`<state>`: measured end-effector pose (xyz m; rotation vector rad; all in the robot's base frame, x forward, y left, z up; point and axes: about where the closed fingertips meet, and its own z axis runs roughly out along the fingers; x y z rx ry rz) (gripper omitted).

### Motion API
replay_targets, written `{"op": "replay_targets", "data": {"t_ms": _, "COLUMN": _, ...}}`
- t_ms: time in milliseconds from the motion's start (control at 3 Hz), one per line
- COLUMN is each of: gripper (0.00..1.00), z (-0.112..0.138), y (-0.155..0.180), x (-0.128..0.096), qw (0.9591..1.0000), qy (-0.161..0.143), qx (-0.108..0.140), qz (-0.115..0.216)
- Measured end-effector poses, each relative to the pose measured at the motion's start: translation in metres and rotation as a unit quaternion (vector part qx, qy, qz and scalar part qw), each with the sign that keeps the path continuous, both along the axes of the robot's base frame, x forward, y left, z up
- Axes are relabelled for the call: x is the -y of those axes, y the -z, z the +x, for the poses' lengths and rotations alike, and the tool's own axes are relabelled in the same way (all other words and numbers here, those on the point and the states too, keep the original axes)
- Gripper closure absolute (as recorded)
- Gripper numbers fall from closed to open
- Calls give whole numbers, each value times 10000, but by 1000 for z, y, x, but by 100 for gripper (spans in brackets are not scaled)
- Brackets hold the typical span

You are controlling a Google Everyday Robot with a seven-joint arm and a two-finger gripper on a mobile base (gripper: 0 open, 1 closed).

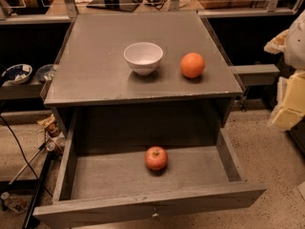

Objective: Pick apple from top drawer and place on counter

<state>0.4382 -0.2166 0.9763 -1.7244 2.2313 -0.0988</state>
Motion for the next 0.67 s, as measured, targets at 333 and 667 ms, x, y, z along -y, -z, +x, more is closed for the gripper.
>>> {"op": "replay_targets", "data": {"t_ms": 333, "gripper": 0, "z": 2, "y": 10, "x": -17, "qw": 9997, "qy": -163, "qx": -55, "qz": 175}}
{"op": "replay_targets", "data": {"t_ms": 667, "gripper": 0, "z": 2, "y": 9, "x": -18, "qw": 9997, "qy": -164, "qx": -50, "qz": 180}}
